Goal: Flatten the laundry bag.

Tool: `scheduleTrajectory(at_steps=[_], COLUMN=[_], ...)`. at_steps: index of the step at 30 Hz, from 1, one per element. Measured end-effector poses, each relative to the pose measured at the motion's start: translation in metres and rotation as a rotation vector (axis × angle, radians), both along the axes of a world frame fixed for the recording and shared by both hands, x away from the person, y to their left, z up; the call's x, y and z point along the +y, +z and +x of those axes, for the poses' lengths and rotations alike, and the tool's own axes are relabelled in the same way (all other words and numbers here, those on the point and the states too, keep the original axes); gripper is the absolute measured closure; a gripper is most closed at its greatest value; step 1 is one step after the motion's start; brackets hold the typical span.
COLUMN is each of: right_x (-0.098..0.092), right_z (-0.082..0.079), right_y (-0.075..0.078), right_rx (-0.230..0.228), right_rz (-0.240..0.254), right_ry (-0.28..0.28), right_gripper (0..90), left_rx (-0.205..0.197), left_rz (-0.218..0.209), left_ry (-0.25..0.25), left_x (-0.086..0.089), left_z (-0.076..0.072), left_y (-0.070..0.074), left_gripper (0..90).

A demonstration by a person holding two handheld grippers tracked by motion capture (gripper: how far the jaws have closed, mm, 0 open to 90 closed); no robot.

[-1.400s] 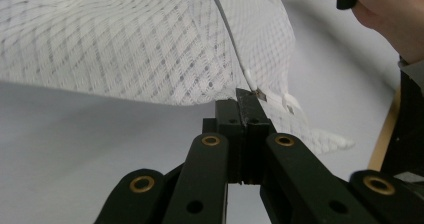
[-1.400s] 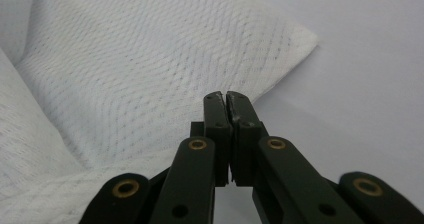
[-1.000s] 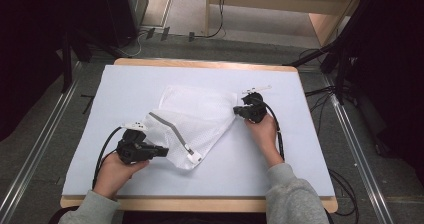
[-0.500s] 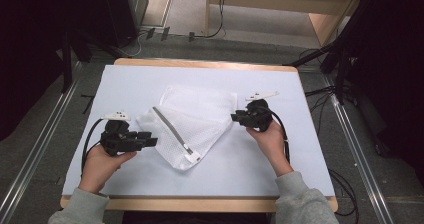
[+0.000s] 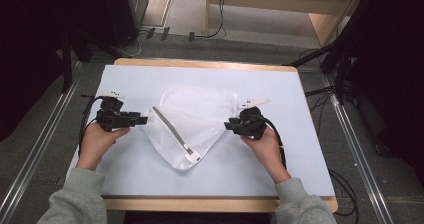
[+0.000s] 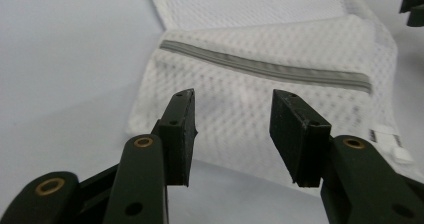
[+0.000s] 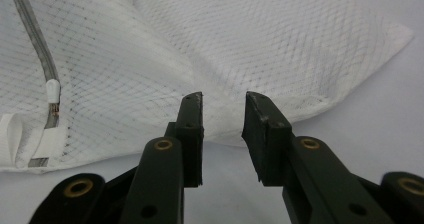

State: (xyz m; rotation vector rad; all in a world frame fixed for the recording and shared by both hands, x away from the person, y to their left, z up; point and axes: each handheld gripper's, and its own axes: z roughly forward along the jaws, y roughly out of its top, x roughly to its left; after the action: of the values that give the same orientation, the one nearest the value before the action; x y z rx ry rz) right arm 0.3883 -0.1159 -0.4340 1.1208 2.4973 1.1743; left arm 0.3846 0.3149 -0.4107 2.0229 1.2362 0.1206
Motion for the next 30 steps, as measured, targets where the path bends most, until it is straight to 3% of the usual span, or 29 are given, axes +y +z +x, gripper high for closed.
scheduleTrajectory(at_steps=[5,6,11,13,16,20,22,25,26,28,29,30], right_x=[-0.003,-0.004,-0.008,-0.010,-0.012,-0.016,-0.018,-0.020,-0.022,-0.023,-0.023,-0.023], right_z=[0.001,0.001,0.001,0.001,0.001,0.001,0.001,0.001,0.002,0.003,0.003,0.004], right_y=[-0.003,-0.004,-0.007,-0.008,-0.010,-0.011,-0.011,-0.012,-0.012,-0.013,-0.013,-0.014], right_rx=[0.003,0.008,0.011,0.013,0.016,0.012,0.015,0.015,0.016,0.018,0.018,0.024], right_rz=[-0.002,-0.004,-0.002,-0.007,-0.010,-0.012,-0.011,-0.011,-0.007,-0.008,-0.008,-0.010], right_ry=[-0.010,-0.023,-0.039,-0.045,-0.053,-0.064,-0.071,-0.076,-0.078,-0.084,-0.084,-0.089], right_gripper=[70.0,69.8,68.9,68.3,67.7,67.3,66.8,66.6,66.4,66.1,66.1,66.0], left_rx=[-0.013,-0.025,-0.020,-0.007,0.016,-0.012,-0.042,-0.046,-0.048,-0.045,-0.045,-0.041], left_rz=[0.009,0.030,0.049,0.077,0.072,0.059,0.075,0.094,0.110,0.112,0.116,0.120], left_ry=[0.005,0.013,0.013,0.012,0.023,0.027,0.032,0.048,0.060,0.059,0.061,0.066], left_x=[0.002,0.002,0.000,-0.002,-0.003,-0.001,-0.002,-0.003,-0.004,-0.004,-0.003,-0.003], left_z=[0.018,0.027,0.041,0.047,0.050,0.049,0.045,0.044,0.042,0.042,0.042,0.042], left_y=[-0.007,-0.011,-0.023,-0.031,-0.038,-0.041,-0.043,-0.043,-0.043,-0.043,-0.043,-0.043], left_gripper=[50.0,49.7,49.3,48.6,47.2,48.3,51.1,56.9,66.1,74.9,74.9,84.0])
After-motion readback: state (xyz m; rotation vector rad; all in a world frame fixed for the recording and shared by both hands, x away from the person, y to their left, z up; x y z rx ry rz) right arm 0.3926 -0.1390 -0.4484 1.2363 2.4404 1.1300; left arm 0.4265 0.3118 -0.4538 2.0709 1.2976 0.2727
